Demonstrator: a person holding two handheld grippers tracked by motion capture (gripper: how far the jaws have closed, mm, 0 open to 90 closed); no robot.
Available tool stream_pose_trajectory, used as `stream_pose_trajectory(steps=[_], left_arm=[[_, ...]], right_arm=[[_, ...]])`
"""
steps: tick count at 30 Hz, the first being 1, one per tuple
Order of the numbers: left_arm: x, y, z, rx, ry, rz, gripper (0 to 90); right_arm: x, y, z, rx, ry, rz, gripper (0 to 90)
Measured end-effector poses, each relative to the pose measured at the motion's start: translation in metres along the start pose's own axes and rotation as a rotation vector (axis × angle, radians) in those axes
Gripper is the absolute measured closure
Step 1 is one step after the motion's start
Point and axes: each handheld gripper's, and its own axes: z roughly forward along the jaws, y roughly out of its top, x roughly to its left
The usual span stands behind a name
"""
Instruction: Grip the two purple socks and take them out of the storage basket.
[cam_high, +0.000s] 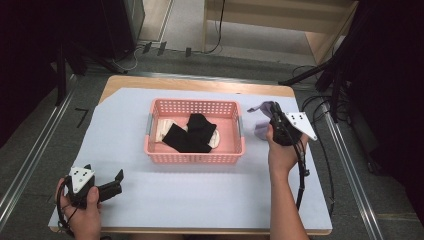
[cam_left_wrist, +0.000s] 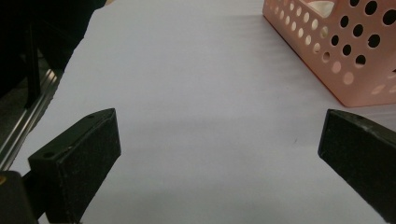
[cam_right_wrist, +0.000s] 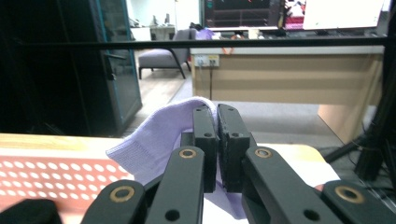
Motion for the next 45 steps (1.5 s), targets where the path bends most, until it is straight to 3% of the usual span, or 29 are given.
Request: stream_pose_trajectory(steps=[8,13,18,20,28,39,42,43,44,45], left_arm=[[0.000,0.000,0.000,-0.002,0.001,-0.001,0.0],[0.000,0.000,0.000,-0.001,0.000,-0.001,0.0],[0.000,0.000,0.000,0.000,-0.001,-0.001,0.0],[0.000,0.000,0.000,-0.001,-0.001,-0.001,0.0],[0.000,0.000,0.000,0.001,0.002,0.001,0.0],[-0.001,0.000,0.000,0.000,0.004,0.004,0.0],[-0.001,0.000,0.000,0.001,0.002,0.005,0.0],[-0.001,0.000,0.000,0.000,0.001,0.011,0.0],[-0.001,0.000,-0.001,0.001,0.001,0.014,0.0],[-0.001,0.000,-0.001,-0.001,-0.001,0.017,0.0]], right_arm=[[-0.020,-0.022,0.001,0.058,-0.056,-0.001,87.6],[-0.025,-0.031,0.001,0.086,-0.057,0.015,87.3],[-0.030,-0.037,-0.002,0.129,-0.068,-0.011,85.1],[-0.036,-0.039,-0.006,0.147,-0.081,0.001,81.0],[-0.049,-0.044,-0.023,0.187,-0.062,0.018,68.6],[-0.062,-0.046,-0.052,0.168,-0.030,0.030,64.0],[-0.065,-0.048,-0.062,0.159,0.012,0.059,56.9],[-0.065,-0.048,-0.065,0.154,0.024,0.062,51.3],[-0.065,-0.049,-0.071,0.158,0.029,0.059,38.1],[-0.065,-0.049,-0.071,0.158,0.029,0.059,38.1]])
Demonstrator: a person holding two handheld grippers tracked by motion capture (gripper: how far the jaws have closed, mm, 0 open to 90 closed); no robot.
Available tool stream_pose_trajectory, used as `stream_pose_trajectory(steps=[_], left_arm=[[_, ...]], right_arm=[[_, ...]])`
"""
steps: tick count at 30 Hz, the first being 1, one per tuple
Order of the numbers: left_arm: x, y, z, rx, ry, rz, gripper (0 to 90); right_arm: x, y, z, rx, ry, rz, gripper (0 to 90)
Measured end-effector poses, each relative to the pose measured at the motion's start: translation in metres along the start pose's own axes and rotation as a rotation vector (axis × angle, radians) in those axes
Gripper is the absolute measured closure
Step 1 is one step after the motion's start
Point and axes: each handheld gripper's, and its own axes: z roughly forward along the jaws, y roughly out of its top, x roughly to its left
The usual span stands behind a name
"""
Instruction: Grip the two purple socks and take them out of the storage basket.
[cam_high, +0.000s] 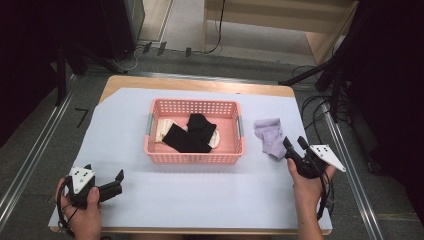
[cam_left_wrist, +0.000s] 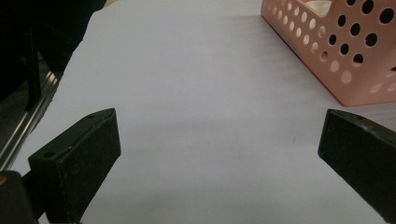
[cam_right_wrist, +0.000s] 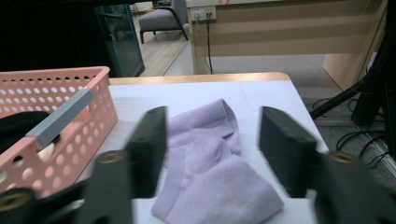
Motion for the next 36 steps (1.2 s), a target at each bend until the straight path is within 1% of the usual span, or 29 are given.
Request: stream_pose_trajectory(steps=[1,2,3,4,5,6,8,9,11,12,13,14,16,18,21,22,23,25,27,30,33,36], left_arm=[[-0.001,0.000,0.000,-0.005,-0.004,0.010,0.0],[-0.001,0.000,0.000,-0.005,-0.004,0.010,0.0],[-0.001,0.000,-0.001,-0.002,-0.005,0.013,0.0],[-0.001,0.000,-0.001,-0.005,-0.007,0.018,0.0],[-0.001,0.000,-0.001,-0.006,-0.008,0.020,0.0],[-0.001,0.000,-0.001,-0.007,-0.009,0.020,0.0],[-0.001,0.000,-0.001,-0.008,-0.009,0.017,0.0],[-0.001,0.000,-0.001,-0.010,-0.008,0.015,0.0],[-0.001,-0.001,-0.001,-0.011,-0.010,0.014,0.0],[-0.001,-0.001,-0.001,-0.011,-0.008,0.013,0.0],[-0.001,-0.001,-0.001,-0.010,-0.008,0.016,0.0],[-0.001,-0.001,-0.001,-0.010,-0.008,0.016,0.0],[-0.001,-0.001,-0.001,-0.010,-0.008,0.017,0.0],[-0.001,-0.001,-0.001,-0.010,-0.009,0.017,0.0],[-0.001,-0.001,-0.001,-0.012,-0.008,0.021,0.0],[-0.001,-0.001,-0.001,-0.014,-0.008,0.021,0.0],[-0.001,-0.001,-0.001,-0.014,-0.009,0.022,0.0],[-0.001,-0.001,-0.001,-0.014,-0.009,0.022,0.0],[-0.001,-0.001,-0.001,-0.015,-0.010,0.021,0.0],[-0.002,-0.001,-0.001,-0.013,-0.012,0.024,0.0],[-0.002,-0.001,-0.001,-0.015,-0.010,0.022,0.0],[-0.001,-0.001,-0.001,-0.015,-0.011,0.022,0.0]], right_arm=[[0.000,-0.002,-0.005,0.014,0.008,-0.006,25.5],[0.000,-0.002,-0.005,0.014,0.008,-0.006,25.5],[0.000,-0.004,-0.009,0.027,0.019,-0.005,21.5],[0.000,-0.004,-0.009,0.027,0.019,-0.005,21.5],[-0.001,-0.005,-0.013,0.036,0.030,-0.006,20.5],[-0.001,-0.005,-0.016,0.034,0.041,-0.005,20.2],[-0.002,-0.007,-0.022,0.033,0.059,0.004,15.2],[-0.004,-0.008,-0.028,0.034,0.070,0.003,13.9],[-0.006,-0.009,-0.031,0.035,0.074,0.000,13.5],[-0.007,-0.010,-0.033,0.040,0.079,-0.009,13.2],[-0.010,-0.012,-0.038,0.053,0.069,-0.017,13.0],[-0.010,-0.012,-0.038,0.053,0.069,-0.017,13.0],[-0.013,-0.016,-0.043,0.060,0.058,-0.034,13.0],[-0.016,-0.020,-0.048,0.071,0.057,-0.036,13.0],[-0.023,-0.029,-0.056,0.080,0.051,-0.022,13.0],[-0.023,-0.029,-0.056,0.080,0.051,-0.022,13.0],[-0.026,-0.033,-0.060,0.086,0.045,-0.020,13.0],[-0.027,-0.035,-0.062,0.087,0.049,-0.017,12.9],[-0.033,-0.042,-0.069,0.098,0.039,-0.020,12.9],[-0.036,-0.045,-0.073,0.101,0.034,-0.019,12.9],[-0.042,-0.050,-0.080,0.105,0.020,-0.011,12.9],[-0.045,-0.052,-0.084,0.109,0.011,-0.006,12.9]])
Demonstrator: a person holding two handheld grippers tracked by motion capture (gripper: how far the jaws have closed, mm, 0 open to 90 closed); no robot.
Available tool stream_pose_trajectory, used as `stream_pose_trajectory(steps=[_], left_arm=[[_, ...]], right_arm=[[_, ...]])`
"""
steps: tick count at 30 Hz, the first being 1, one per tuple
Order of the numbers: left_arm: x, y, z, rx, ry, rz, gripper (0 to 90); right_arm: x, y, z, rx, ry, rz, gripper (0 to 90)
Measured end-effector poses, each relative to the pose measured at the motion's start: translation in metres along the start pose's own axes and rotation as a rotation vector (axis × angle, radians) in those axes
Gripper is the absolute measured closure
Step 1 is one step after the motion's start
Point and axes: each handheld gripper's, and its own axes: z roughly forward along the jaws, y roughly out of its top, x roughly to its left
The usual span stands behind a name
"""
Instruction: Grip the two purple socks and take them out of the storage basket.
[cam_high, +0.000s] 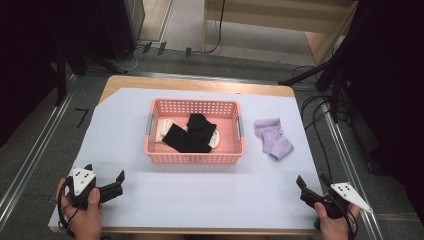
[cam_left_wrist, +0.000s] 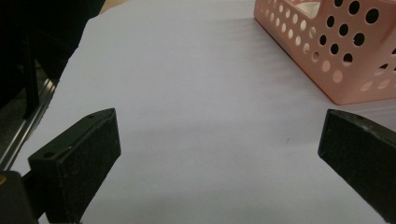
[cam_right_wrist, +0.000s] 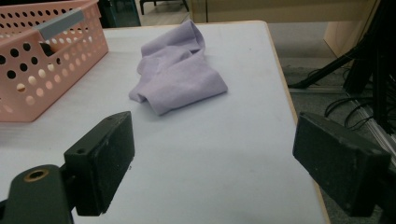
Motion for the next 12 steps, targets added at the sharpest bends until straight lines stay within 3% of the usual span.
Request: stream_pose_trajectory(steps=[12], left_arm=[[0.0006,-0.0003,-0.0003,-0.007,-0.006,-0.007,0.0]], right_arm=[[-0.0076,-0.0077,-0.0081,-0.007,-0.028,0.025,13.4]])
